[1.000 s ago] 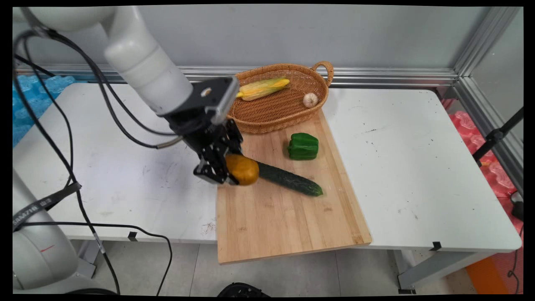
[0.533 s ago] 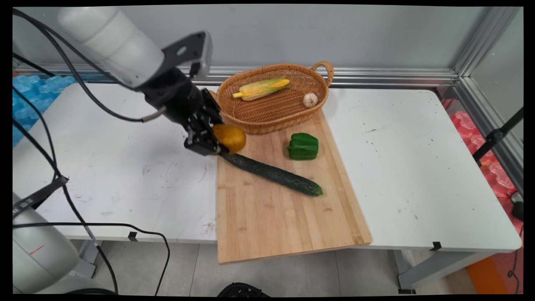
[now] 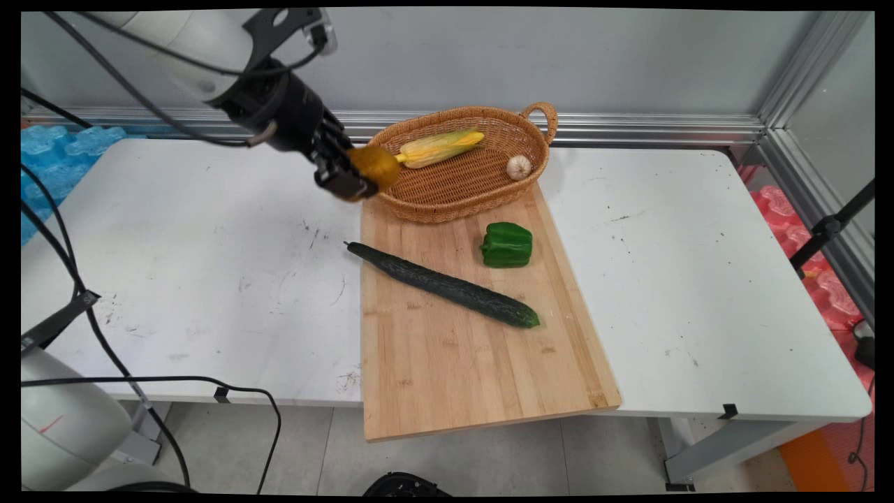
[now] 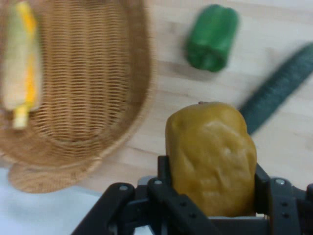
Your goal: Place the picked object in the vegetable basket
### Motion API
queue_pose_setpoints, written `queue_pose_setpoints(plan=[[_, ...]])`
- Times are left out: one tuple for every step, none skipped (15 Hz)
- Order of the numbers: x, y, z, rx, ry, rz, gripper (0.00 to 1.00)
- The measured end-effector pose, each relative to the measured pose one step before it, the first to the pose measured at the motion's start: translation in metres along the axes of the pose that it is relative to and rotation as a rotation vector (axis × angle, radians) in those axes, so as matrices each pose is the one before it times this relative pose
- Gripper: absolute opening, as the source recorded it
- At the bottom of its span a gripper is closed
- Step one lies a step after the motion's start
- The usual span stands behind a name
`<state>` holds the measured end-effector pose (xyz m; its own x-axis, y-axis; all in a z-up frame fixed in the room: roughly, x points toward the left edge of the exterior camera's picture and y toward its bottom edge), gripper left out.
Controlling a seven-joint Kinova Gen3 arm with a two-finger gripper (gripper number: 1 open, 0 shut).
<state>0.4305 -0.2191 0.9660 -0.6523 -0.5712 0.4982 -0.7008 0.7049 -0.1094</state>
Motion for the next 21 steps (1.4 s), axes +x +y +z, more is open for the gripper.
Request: queue_pose_setpoints(plan=[[0.00140, -0.00242, 0.00007, 0.01511, 0.00356, -0.01719, 0.00], [0.00246, -0.00327, 0.00077, 0.02116, 0.00497, -0.02209, 0.00], [0.00346, -0.00354, 0.00214, 0.02223, 0.00623, -0.02234, 0.00], [0.00374, -0.00322, 0.00345, 0.01935, 0.00569, -0.01981, 0.00], [0.00344, -0.00251, 0.00419, 0.01421, 0.00475, -0.01490, 0.00], [0.00496, -0.00332, 0.00756, 0.01619, 0.00533, -0.01762, 0.00], [0.00413, -0.00218, 0.00698, 0.01073, 0.00327, -0.01015, 0.00], [0.00397, -0.00205, 0.00758, 0.00900, 0.00130, -0.00912, 0.00], [0.00437, -0.00220, 0.00896, 0.01056, 0.00101, -0.01094, 0.00], [0.00439, -0.00173, 0.00914, 0.01001, 0.00044, -0.00960, 0.00], [0.00397, -0.00120, 0.00854, 0.00780, -0.00016, -0.00898, 0.00], [0.00278, -0.00063, 0.00603, 0.00399, -0.00007, -0.00534, 0.00], [0.00398, -0.00087, 0.00889, 0.00545, -0.00076, -0.00723, 0.00], [0.00258, -0.00043, 0.00559, 0.00318, -0.00006, -0.00422, 0.00], [0.00417, -0.00069, 0.00922, 0.00361, -0.00055, -0.00646, 0.00], [0.00262, -0.00040, 0.00608, 0.00133, -0.00015, -0.00425, 0.00], [0.00379, -0.00061, 0.00935, 0.00122, -0.00102, -0.00565, 0.00], [0.00497, -0.00061, 0.01207, -0.00119, -0.00142, -0.00531, 0.00], [0.00438, -0.00066, 0.01136, -0.00148, -0.00173, -0.00431, 0.00], [0.00383, -0.00067, 0.00987, -0.00178, -0.00152, -0.00212, 0.00], [0.00457, -0.00080, 0.01145, -0.00352, -0.00146, -0.00202, 0.00]])
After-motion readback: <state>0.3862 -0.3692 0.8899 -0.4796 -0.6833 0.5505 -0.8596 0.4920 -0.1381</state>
